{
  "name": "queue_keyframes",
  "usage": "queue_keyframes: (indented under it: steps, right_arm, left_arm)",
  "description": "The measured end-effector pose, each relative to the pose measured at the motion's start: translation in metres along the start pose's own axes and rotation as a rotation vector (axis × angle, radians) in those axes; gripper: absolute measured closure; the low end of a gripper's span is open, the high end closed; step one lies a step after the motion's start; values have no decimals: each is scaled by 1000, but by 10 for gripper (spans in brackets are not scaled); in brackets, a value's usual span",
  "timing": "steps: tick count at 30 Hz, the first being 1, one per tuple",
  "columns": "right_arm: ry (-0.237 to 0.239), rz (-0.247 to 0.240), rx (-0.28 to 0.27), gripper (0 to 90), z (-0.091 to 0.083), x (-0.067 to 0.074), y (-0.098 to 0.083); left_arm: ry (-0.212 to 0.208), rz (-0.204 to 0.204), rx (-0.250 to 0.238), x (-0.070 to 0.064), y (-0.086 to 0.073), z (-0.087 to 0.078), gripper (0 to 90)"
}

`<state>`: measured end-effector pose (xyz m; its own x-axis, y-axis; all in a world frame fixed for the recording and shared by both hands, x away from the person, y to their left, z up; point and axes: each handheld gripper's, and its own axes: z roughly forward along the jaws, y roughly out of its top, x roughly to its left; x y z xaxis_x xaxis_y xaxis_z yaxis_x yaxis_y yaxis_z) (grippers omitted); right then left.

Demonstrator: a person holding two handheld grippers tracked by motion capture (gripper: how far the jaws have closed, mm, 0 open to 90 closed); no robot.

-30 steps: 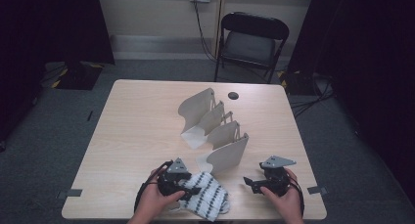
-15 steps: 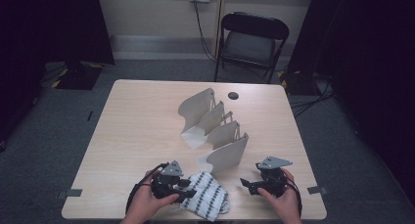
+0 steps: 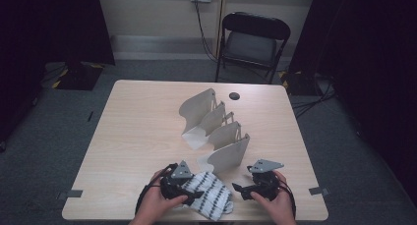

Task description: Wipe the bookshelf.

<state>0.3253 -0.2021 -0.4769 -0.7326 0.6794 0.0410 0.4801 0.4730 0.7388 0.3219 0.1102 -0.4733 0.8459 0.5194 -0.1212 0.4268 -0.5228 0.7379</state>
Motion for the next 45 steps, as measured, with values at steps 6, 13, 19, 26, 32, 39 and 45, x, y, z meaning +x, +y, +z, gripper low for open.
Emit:
queue_keyframes:
  steps: [6,13,19,26,32,39,45]
  right_arm:
    - [31,-10,12,137,5,13,4]
    - [34,-30,60,137,15,16,1]
    - [27,-3,29,139,7,13,5]
    - [63,-21,20,138,5,29,15]
    - [46,-77,116,144,21,34,7]
    - [-106,-41,128,170,12,-6,8]
    - [-139,35,46,198,-14,-19,8]
  left_arm:
    - [76,-53,-16,22,-10,-19,271]
    - [118,-72,-6,33,-16,-24,273]
    - [128,-81,0,37,-19,-26,273]
    - [148,-87,5,41,-22,-28,273]
    - [151,-96,2,43,-24,-30,272]
    - [155,-94,8,44,-25,-31,272]
    - [158,-100,8,45,-25,-31,272]
